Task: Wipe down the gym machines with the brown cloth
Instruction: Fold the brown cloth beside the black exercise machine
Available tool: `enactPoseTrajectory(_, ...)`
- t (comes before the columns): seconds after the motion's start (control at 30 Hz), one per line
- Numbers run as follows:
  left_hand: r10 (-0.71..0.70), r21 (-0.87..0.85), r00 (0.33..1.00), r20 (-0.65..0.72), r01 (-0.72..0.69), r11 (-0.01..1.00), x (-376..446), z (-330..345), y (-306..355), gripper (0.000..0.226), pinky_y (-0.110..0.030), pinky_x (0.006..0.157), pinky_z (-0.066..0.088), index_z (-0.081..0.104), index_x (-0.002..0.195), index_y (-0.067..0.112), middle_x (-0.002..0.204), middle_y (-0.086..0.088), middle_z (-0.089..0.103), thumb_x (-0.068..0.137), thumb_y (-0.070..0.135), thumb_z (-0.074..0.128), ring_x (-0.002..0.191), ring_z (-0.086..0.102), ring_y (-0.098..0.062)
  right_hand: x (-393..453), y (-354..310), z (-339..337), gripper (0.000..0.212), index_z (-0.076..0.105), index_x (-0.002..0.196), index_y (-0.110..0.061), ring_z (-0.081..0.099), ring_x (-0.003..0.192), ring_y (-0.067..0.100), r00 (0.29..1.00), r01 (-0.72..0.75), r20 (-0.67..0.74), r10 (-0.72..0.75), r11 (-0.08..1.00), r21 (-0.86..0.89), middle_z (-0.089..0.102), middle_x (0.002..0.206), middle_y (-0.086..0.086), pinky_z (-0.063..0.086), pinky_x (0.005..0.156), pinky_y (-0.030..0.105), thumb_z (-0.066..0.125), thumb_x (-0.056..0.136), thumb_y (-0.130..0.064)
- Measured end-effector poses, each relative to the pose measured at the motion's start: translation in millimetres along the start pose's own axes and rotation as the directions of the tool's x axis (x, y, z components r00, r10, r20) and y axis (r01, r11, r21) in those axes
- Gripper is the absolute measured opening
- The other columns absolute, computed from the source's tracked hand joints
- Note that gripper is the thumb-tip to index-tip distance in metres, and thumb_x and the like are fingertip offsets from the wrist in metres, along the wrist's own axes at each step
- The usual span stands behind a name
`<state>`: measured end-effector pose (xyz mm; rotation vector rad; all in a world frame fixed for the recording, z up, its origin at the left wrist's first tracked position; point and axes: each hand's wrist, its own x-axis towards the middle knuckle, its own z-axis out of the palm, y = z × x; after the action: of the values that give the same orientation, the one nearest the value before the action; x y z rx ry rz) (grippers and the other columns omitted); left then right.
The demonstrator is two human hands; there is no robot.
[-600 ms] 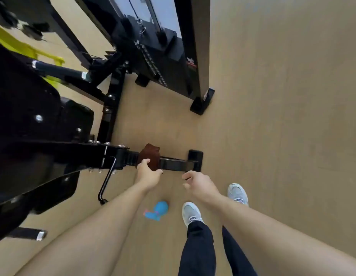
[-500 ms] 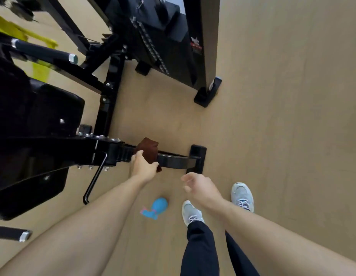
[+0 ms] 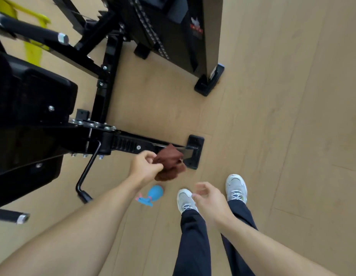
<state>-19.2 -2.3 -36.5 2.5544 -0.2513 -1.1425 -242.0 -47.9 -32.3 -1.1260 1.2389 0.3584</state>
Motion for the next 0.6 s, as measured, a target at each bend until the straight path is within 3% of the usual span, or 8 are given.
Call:
enactPoseTrajectory(0.13, -0.017, -0.319, 0.983, 0.184, 0.076, 0.945, -97.3, -4.5, 24.0, 0.032, -0.029, 0.068, 0.052, 0.072, 0.094, 0.005, 0.079, -0.007, 0.069, 0.064, -0.001, 0.061, 0.075, 0.061, -0.02, -44.6, -48.3, -44.3, 0.073, 0.04, 0.154, -0.026, 0.059, 0.121, 0.011, 0.999, -0.042, -0.015, 0.047, 0.965, 0.261, 0.061, 0.133, -0.008, 0.043, 0.108, 0.028, 0.073, 0.092, -0.042)
enactPoseTrajectory(0.17, -0.001, -0.361, 0.979, 0.205, 0.077, 0.929, -125.7, -10.7, 36.0, 0.036, -0.032, 0.072, 0.054, 0.073, 0.095, 0.006, 0.079, -0.006, 0.072, 0.062, 0.001, 0.058, 0.076, 0.063, -0.02, -64.6, -63.2, -59.5, 0.068, 0.047, 0.15, -0.026, 0.062, 0.117, 0.012, 1.0, -0.023, 0.021, 0.019, 0.972, 0.235, 0.065, 0.128, -0.009, 0.045, 0.107, 0.029, 0.074, 0.09, -0.044)
enactPoseTrajectory(0.23, 0.026, -0.407, 0.97, 0.241, 0.077, 0.91, -172.5, -23.1, 56.0, 0.037, -0.036, 0.076, 0.057, 0.073, 0.097, 0.008, 0.083, -0.006, 0.075, 0.071, -0.008, 0.053, 0.079, 0.067, -0.02, -102.7, -88.2, -79.7, 0.036, 0.069, 0.124, -0.024, 0.069, 0.101, 0.011, 0.995, 0.03, 0.088, -0.042, 0.991, 0.133, 0.076, 0.111, -0.006, 0.051, 0.096, 0.027, 0.074, 0.091, -0.037)
enactPoseTrajectory(0.3, 0.048, -0.423, 0.963, 0.264, 0.071, 0.903, -204.8, -33.2, 72.0, 0.045, -0.036, 0.076, 0.059, 0.073, 0.101, 0.007, 0.087, -0.009, 0.075, 0.077, -0.018, 0.044, 0.082, 0.068, -0.022, -133.1, -107.1, -92.3, 0.015, 0.074, 0.106, -0.022, 0.071, 0.093, 0.015, 0.987, 0.133, 0.087, -0.138, 0.989, 0.058, 0.078, 0.1, -0.003, 0.054, 0.091, 0.033, 0.074, 0.092, -0.028)
enactPoseTrajectory(0.43, 0.112, -0.479, 0.96, 0.257, 0.026, 0.877, -268.7, -68.1, 96.5, 0.046, -0.044, 0.089, 0.056, 0.072, 0.106, 0.013, 0.093, -0.007, 0.075, 0.069, -0.007, 0.052, 0.09, 0.067, -0.022, -196.8, -147.4, -100.4, 0.006, 0.075, 0.087, -0.023, 0.071, 0.07, 0.01, 0.937, 0.349, 0.066, -0.344, 0.934, -0.084, 0.076, 0.075, -0.007, 0.06, 0.076, 0.036, 0.074, 0.089, -0.017)
enactPoseTrajectory(0.47, 0.132, -0.478, 0.957, 0.259, 0.008, 0.878, -280.5, -75.1, 99.0, 0.043, -0.041, 0.091, 0.057, 0.071, 0.107, 0.015, 0.095, -0.003, 0.077, 0.069, -0.001, 0.062, 0.093, 0.07, -0.021, -208.1, -155.8, -98.3, 0.005, 0.076, 0.086, -0.019, 0.069, 0.065, 0.009, 0.928, 0.372, 0.075, -0.366, 0.922, -0.106, 0.075, 0.072, -0.006, 0.06, 0.071, 0.035, 0.074, 0.089, -0.014)
enactPoseTrajectory(0.53, 0.153, -0.479, 0.957, 0.247, -0.017, 0.878, -302.0, -86.6, 101.8, 0.038, -0.018, 0.08, 0.055, 0.069, 0.109, 0.018, 0.098, 0.002, 0.078, 0.074, 0.009, 0.081, 0.096, 0.071, -0.014, -221.9, -166.5, -90.1, 0.006, 0.079, 0.087, -0.011, 0.065, 0.063, 0.007, 0.906, 0.423, 0.118, -0.407, 0.881, -0.214, 0.073, 0.071, -0.003, 0.059, 0.068, 0.032, 0.074, 0.09, -0.011)
enactPoseTrajectory(0.6, 0.117, -0.511, 0.984, 0.133, -0.033, 0.859, -317.9, -99.3, 92.8, 0.037, -0.01, 0.07, 0.049, 0.067, 0.11, 0.023, 0.101, 0.007, 0.076, 0.078, 0.02, 0.085, 0.095, 0.069, -0.005, -234.0, -177.3, -75.4, 0.015, 0.077, 0.084, -0.004, 0.06, 0.063, 0.009, 0.869, 0.495, 0.216, -0.446, 0.798, -0.345, 0.067, 0.068, -0.001, 0.059, 0.067, 0.032, 0.066, 0.094, -0.004)
